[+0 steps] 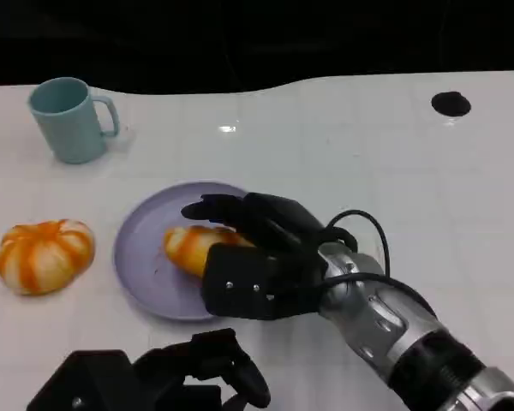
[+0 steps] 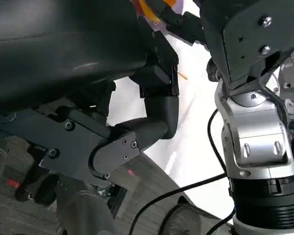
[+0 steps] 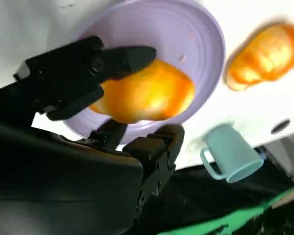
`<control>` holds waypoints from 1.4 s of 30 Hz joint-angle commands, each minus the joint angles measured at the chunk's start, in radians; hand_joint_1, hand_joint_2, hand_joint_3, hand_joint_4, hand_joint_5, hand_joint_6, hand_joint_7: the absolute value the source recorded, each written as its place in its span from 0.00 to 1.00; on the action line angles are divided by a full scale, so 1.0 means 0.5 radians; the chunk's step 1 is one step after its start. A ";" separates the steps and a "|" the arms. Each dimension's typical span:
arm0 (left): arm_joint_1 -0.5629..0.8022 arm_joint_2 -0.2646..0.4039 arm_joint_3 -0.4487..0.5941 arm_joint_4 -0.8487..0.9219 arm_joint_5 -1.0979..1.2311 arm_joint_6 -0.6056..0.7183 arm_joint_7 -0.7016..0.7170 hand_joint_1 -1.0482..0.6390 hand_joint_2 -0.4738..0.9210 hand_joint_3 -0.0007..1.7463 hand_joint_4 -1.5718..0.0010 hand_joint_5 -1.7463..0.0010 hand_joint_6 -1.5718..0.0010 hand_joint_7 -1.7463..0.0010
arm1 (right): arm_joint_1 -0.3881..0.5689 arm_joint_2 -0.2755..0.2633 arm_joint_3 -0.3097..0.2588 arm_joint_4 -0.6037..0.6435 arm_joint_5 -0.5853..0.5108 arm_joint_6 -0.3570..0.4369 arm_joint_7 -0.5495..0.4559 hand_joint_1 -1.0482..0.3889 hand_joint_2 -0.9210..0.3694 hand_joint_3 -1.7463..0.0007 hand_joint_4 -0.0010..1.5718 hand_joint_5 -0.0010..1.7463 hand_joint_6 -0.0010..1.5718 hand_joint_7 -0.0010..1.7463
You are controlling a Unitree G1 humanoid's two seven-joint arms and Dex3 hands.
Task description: Grasp the bread from the table and place it into the plate.
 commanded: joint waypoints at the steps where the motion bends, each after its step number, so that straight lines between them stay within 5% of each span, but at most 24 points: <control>1: -0.006 0.022 0.008 -0.030 0.006 0.004 0.010 0.39 0.83 0.56 0.52 0.00 0.62 0.04 | 0.020 -0.053 0.043 -0.161 0.003 0.128 0.184 0.27 0.00 0.83 0.00 0.10 0.10 0.00; 9: -0.008 0.021 0.012 -0.010 0.013 -0.019 0.012 0.38 0.83 0.57 0.52 0.00 0.62 0.04 | 0.137 -0.151 0.067 -0.475 0.003 0.252 0.388 0.23 0.00 0.80 0.01 0.09 0.08 0.00; 18: -0.020 0.018 0.050 0.029 -0.025 -0.016 -0.006 0.39 0.82 0.57 0.54 0.00 0.63 0.05 | 0.459 -0.371 -0.030 -1.047 0.069 0.265 0.458 0.27 0.00 0.81 0.06 0.13 0.11 0.01; 30: -0.035 0.027 0.058 0.065 -0.066 -0.038 -0.011 0.40 0.82 0.57 0.53 0.00 0.63 0.05 | 0.980 -0.764 -0.305 -1.606 0.321 -0.200 0.414 0.35 0.00 0.89 0.17 0.26 0.22 0.06; 36: -0.049 0.048 0.048 0.054 -0.039 -0.013 0.002 0.40 0.83 0.57 0.53 0.00 0.63 0.05 | 1.196 -0.864 -0.468 -1.758 0.383 -0.328 0.359 0.41 0.00 0.92 0.24 0.48 0.34 0.09; 42: -0.056 0.045 0.050 0.061 -0.045 -0.008 0.005 0.41 0.83 0.57 0.54 0.00 0.64 0.04 | 1.387 -0.878 -0.641 -1.826 0.510 -0.488 0.268 0.56 0.02 0.95 0.43 0.66 0.54 0.20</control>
